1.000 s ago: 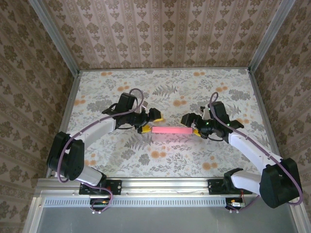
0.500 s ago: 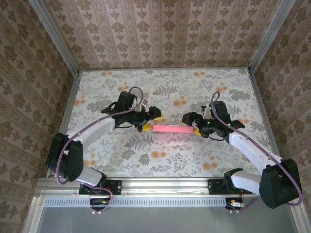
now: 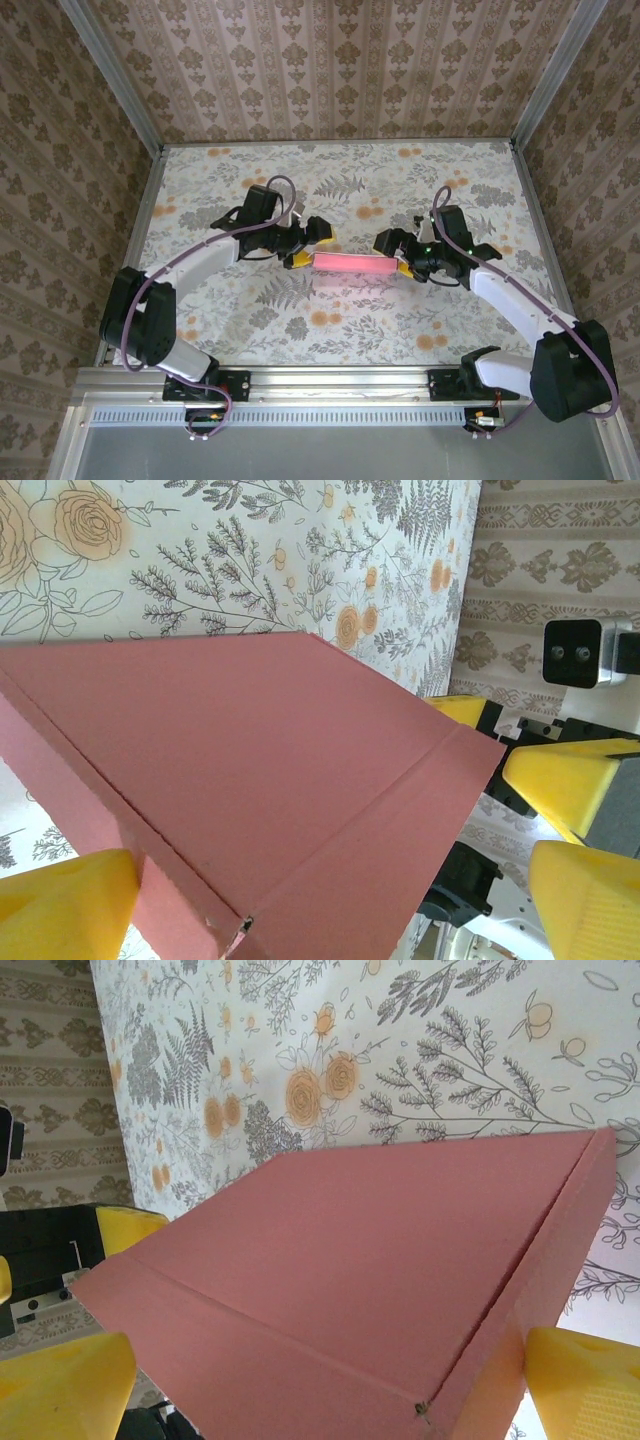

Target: Fold the paper box

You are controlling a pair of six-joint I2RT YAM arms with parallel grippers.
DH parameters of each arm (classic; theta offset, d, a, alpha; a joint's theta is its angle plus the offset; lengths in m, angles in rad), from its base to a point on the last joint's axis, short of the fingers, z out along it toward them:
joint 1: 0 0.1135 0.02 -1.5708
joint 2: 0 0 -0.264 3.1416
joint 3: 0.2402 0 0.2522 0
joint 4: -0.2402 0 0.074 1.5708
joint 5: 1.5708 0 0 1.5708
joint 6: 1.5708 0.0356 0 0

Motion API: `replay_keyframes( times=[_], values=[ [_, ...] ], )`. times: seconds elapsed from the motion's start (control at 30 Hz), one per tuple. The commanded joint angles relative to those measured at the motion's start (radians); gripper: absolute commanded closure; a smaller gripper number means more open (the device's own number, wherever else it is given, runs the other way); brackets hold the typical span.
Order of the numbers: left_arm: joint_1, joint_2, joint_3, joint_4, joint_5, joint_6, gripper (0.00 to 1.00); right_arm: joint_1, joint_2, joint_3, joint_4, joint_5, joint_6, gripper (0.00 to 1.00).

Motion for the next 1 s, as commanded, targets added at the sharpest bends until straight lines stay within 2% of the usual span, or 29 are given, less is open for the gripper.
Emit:
replay_keyframes(
  times=[0.0,0.97],
  values=[
    [0.005,0.016,0.042,-0.013,0.052,0.036,0.0,0.0,0.008,0.046,0.047,-0.075,0.0,0.0],
    [0.043,0.084,0.101,-0.071,0.065,0.088,0.0,-0.039,0.091,0.082,0.061,-0.089,-0.022,0.0]
  ],
)
